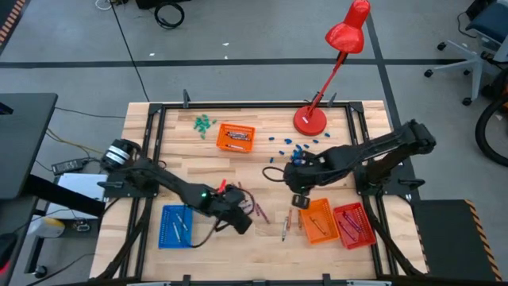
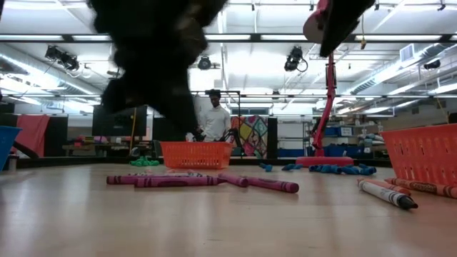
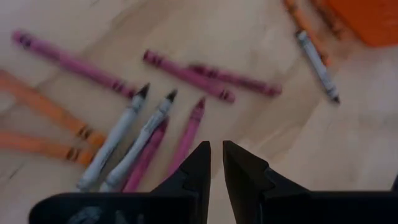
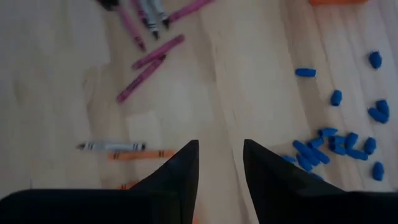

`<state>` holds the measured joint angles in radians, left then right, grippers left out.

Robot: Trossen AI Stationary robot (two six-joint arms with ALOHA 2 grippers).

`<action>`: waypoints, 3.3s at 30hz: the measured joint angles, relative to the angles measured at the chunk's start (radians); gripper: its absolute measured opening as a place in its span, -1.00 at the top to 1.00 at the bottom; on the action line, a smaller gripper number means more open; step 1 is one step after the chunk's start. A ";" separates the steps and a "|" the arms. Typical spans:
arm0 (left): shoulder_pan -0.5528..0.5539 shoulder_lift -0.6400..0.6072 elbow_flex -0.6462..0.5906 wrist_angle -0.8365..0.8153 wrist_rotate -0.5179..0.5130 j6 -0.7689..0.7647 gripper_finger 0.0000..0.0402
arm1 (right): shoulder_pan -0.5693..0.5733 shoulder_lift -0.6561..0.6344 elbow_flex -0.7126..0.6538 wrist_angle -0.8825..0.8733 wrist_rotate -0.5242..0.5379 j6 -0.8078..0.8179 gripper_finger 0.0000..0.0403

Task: Sort crayons
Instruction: Put the black crayon into the top orange bin

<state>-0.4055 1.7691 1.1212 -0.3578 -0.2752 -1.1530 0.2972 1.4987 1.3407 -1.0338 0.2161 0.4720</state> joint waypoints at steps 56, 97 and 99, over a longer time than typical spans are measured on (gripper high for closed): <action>0.090 0.294 0.459 -0.494 0.040 0.498 0.74 | 0.241 -0.217 -0.144 0.206 -0.001 -0.264 0.35; 0.126 0.295 0.363 -0.507 0.053 0.674 0.74 | 0.190 -0.222 -0.145 0.168 0.048 -0.310 0.35; 0.125 0.295 0.359 -0.502 0.052 0.675 0.74 | 0.190 -0.222 -0.145 0.167 0.047 -0.309 0.35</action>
<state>-0.2806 2.0636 1.4805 -0.8594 -0.2230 -0.4784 0.4870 1.2770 1.1954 -0.8668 0.2629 0.1631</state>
